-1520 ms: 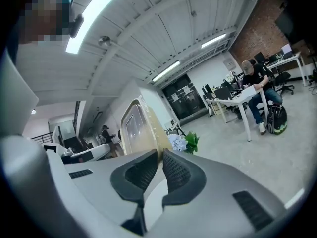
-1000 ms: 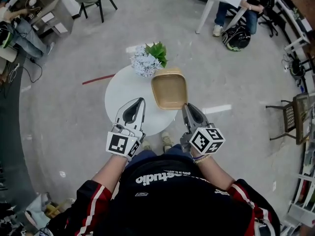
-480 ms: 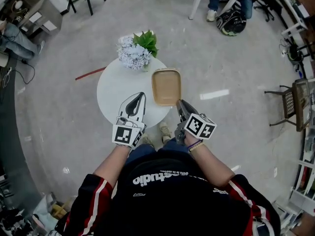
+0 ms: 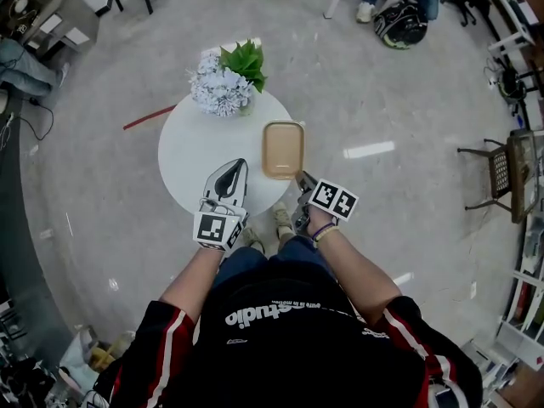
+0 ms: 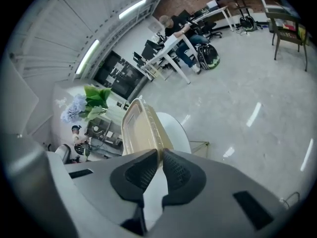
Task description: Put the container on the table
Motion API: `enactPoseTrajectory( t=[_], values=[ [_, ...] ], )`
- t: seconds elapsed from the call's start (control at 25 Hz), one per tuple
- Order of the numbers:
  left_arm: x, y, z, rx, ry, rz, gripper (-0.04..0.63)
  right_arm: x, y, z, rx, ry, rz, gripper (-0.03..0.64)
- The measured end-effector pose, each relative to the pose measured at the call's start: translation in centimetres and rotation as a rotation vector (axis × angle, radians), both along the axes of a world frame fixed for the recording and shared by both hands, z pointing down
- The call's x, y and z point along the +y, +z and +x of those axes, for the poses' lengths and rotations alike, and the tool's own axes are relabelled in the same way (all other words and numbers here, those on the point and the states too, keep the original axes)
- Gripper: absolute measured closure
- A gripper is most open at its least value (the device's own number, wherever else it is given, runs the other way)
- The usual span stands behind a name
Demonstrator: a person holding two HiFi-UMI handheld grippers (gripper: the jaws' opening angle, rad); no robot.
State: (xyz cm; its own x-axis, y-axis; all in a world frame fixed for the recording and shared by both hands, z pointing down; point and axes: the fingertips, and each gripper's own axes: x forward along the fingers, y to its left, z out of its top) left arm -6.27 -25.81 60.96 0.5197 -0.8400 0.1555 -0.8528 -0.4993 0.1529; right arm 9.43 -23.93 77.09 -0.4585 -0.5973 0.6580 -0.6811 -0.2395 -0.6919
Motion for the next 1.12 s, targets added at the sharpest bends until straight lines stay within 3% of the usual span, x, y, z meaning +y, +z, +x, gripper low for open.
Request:
enactPoseTrajectory(
  t=[0.28, 0.56, 1.0, 1.12],
  values=[
    [-0.5, 1.3, -0.5, -0.008, -0.014, -0.021, 0.572, -0.7, 5.8, -0.4, -0.051, 0.046, -0.128, 0.566],
    [-0.4, 1.8, -0.9, -0.018, -0.032, -0.046, 0.572, -0.7, 8.0, -0.8, -0.114, 0.078, -0.205, 0.566],
    [-0.3, 1.6, -1.4, -0.027, -0.042, -0.058, 0.572, -1.0, 8.7, -1.0, -0.162, 0.095, -0.241, 0.555],
    [-0.1, 1.0, -1.7, -0.036, -0.043, -0.049, 0.572, -1.2, 8.2, -0.9, -0.173, 0.087, -0.234, 0.52]
  ],
)
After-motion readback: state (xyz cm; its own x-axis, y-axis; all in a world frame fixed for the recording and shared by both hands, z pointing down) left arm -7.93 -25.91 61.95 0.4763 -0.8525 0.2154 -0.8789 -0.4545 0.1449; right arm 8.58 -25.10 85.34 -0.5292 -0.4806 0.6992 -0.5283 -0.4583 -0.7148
